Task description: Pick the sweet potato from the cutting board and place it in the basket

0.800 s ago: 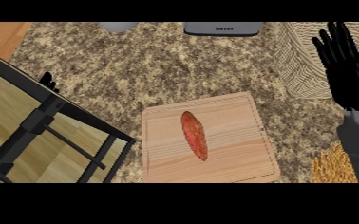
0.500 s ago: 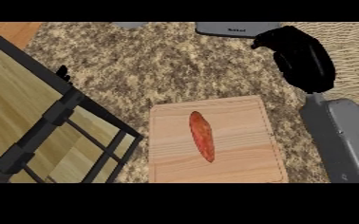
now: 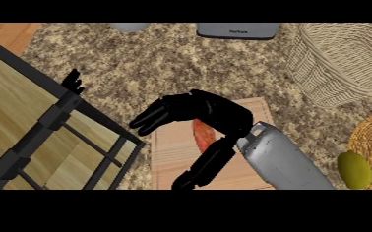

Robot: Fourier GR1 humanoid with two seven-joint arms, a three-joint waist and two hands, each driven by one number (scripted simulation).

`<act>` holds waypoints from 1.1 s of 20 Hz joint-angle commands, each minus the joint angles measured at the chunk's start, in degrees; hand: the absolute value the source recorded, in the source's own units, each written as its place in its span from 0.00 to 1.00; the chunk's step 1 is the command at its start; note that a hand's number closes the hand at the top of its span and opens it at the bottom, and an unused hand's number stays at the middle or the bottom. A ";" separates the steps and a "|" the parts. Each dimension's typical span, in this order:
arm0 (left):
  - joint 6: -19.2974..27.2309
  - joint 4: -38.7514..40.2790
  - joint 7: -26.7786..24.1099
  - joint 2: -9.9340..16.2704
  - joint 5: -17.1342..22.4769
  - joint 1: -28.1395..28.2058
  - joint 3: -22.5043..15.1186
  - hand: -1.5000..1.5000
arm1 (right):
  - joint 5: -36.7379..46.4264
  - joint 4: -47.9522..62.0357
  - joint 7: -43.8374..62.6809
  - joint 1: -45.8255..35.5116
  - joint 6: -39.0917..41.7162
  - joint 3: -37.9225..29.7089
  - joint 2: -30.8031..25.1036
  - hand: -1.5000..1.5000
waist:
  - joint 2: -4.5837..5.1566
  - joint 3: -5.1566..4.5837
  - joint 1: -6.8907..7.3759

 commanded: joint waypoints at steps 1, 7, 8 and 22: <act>-1.93 0.54 -1.54 0.65 0.96 -1.02 2.28 0.50 | 6.72 -5.21 6.59 0.47 -5.70 6.67 6.45 0.00 | -0.68 0.49 -2.44; -2.57 -2.23 1.17 2.55 1.57 -0.41 2.87 0.50 | 8.09 -7.03 28.77 -10.30 -0.54 5.23 0.96 0.00 | -1.17 0.45 -2.34; -1.42 -0.68 0.00 1.22 0.38 -0.05 1.99 0.50 | 9.47 -8.22 31.49 -13.02 1.29 4.82 -1.92 0.00 | -1.34 0.38 -3.00; -2.51 -0.70 -0.26 0.85 -0.05 -0.57 2.30 0.50 | 1.28 5.30 50.63 -35.89 27.35 -5.59 -11.92 0.00 | -0.58 0.45 -1.88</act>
